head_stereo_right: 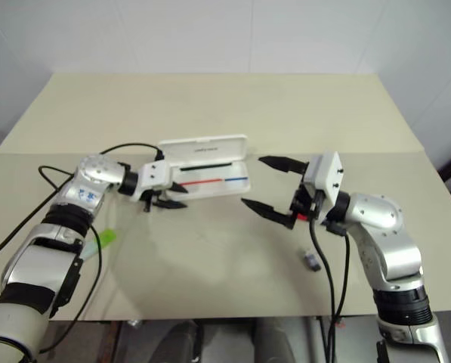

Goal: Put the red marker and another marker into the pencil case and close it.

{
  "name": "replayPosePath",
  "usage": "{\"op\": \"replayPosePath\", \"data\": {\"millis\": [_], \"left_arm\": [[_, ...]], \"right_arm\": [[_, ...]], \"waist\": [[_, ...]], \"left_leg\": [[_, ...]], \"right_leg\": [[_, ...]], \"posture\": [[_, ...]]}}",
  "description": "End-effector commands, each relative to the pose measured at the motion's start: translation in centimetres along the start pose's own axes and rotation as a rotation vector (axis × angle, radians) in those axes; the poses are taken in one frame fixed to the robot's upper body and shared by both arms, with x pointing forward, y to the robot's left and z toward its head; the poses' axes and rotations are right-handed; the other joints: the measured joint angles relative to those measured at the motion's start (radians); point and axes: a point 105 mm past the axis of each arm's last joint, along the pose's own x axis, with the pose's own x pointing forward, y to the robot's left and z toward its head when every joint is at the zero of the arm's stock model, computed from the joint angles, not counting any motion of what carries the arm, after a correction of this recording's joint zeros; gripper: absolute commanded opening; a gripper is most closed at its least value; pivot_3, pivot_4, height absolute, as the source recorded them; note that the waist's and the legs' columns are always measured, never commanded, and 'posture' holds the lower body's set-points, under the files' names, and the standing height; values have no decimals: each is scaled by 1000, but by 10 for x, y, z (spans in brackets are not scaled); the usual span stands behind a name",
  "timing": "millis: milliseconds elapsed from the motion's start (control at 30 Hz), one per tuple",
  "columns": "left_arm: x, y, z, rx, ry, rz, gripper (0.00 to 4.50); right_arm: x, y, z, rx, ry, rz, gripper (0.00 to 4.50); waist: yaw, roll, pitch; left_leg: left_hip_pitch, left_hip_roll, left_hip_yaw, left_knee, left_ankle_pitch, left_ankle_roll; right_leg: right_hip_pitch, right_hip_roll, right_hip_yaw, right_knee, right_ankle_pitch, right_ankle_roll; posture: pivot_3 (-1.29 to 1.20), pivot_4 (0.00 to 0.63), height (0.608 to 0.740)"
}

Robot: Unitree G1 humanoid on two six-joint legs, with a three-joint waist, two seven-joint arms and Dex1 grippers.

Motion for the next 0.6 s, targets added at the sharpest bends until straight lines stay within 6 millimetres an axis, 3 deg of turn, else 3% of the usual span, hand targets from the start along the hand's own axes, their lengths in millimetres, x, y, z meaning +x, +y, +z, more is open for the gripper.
{"op": "replayPosePath", "data": {"millis": [33, 167, 200, 400, 600], "left_arm": [[-1, 2, -6, 0, 79, -1, 1411], [2, 1, -3, 9, 68, 4, 143], [3, -1, -1, 20, 56, -12, 45], [3, -8, 17, 78, -25, -35, 45], [-9, -33, 41, 173, -100, -50, 45]], "right_arm": [[-2, -5, 23, -81, -41, -12, 4500], [-2, -7, 25, -88, -39, -10, 4500], [-3, -7, 25, -88, -37, -9, 4500], [-11, -14, 17, -74, -2, -25, 4500], [-37, -23, -3, -57, 100, -80, 4500]], "waist": [[0, 0, 0], [0, 0, 0], [0, 0, 0], [0, 0, 0], [2, 0, 0]], "left_leg": [[0, 0, 0, 0, 0, 0], [2, 0, 0, 1, 0, 0], [3, 0, 0, 1, 0, 0], [3, 0, 0, 0, 0, 0], [0, 0, 0, 0, -3, 1]], "right_leg": [[0, 0, 0, 0, 0, 0], [1, 0, 0, 1, 0, 0], [2, 0, 0, 2, 0, 0], [3, 0, 0, 1, 0, -1], [1, 0, 0, 3, -1, 0]], "posture": [[0, 150, 740], [0, 150, 740], [0, 150, 740], [0, 150, 740], [0, 150, 740]]}}
